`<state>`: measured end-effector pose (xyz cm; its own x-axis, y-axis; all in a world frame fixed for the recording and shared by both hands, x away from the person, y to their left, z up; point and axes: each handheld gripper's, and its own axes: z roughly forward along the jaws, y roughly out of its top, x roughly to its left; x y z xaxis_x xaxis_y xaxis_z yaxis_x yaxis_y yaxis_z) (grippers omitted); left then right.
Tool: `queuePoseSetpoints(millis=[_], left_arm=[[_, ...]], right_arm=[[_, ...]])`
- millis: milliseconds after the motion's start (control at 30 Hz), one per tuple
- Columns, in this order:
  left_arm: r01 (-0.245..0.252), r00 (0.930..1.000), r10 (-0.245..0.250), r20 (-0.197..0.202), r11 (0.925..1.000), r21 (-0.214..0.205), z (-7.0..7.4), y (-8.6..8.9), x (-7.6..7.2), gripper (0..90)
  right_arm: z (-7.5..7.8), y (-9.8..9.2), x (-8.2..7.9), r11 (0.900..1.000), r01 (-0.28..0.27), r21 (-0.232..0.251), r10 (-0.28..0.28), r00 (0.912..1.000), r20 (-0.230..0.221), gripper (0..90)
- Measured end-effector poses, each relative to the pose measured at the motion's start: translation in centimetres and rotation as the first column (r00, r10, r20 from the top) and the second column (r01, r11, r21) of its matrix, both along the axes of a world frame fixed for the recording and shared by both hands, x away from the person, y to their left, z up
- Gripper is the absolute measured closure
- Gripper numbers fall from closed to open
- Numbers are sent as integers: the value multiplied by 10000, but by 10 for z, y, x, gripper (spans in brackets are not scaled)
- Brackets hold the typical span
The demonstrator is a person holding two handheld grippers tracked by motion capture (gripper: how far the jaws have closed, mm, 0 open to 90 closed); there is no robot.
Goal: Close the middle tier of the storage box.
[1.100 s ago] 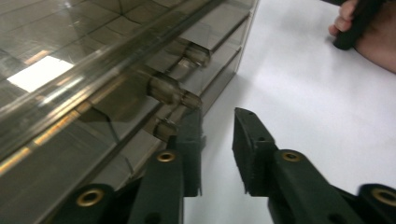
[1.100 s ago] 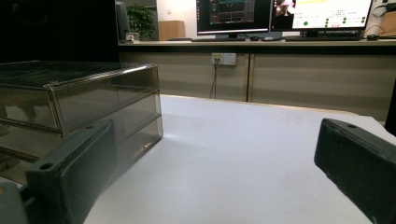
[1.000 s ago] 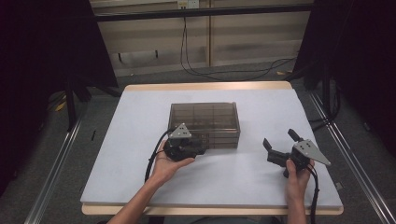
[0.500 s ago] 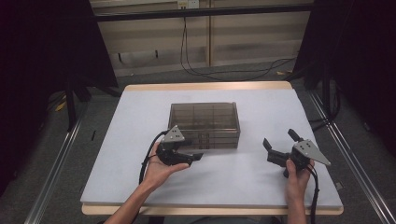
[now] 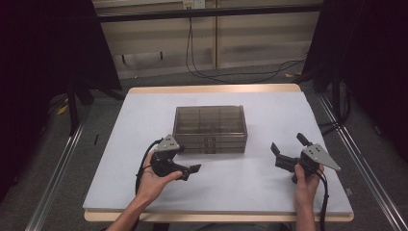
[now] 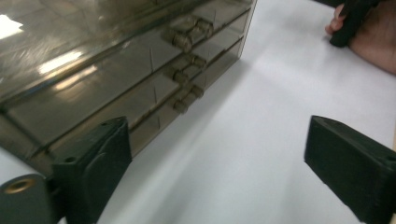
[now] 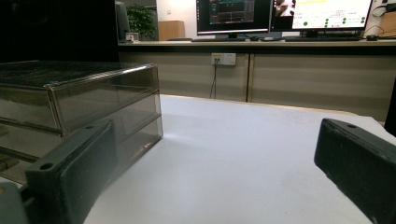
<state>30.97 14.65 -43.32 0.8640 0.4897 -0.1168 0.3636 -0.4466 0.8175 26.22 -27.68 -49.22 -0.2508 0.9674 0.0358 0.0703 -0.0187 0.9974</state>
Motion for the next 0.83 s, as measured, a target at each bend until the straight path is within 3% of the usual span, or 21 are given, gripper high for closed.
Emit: queuePoseSetpoints(millis=[100, 267, 400, 600, 733, 833], left_arm=[[-115, 9999, 115, -54, 9999, 43, -1, 10, -3, 58], [128, 9998, -127, -156, 9999, 73, -4, 25, -5, 23], [-347, 9992, 349, -197, 9993, 144, -8, 39, -10, 25], [-549, 9978, 559, -344, 9980, 302, -14, 53, -14, 29], [-1179, 9928, 1183, -214, 9929, 159, -18, 70, -14, 29], [-1702, 9848, 1701, -362, 9854, -17, -21, 84, -10, 29]], right_arm=[[0, 0, 0, 10000, 7, -2, -7, 10000, -21, 0], [0, 0, 0, 10000, -9, 2, 9, 10000, -14, 0], [0, 0, 0, 10000, 11, 3, -11, 10000, -16, 0], [0, 0, 0, 10000, 18, -30, -18, 10000, -35, 0], [0, 0, 0, 10000, 24, -22, -24, 10000, -30, 0], [0, -1, 0, 10000, 15, 7, -15, 10000, -33, 0]])
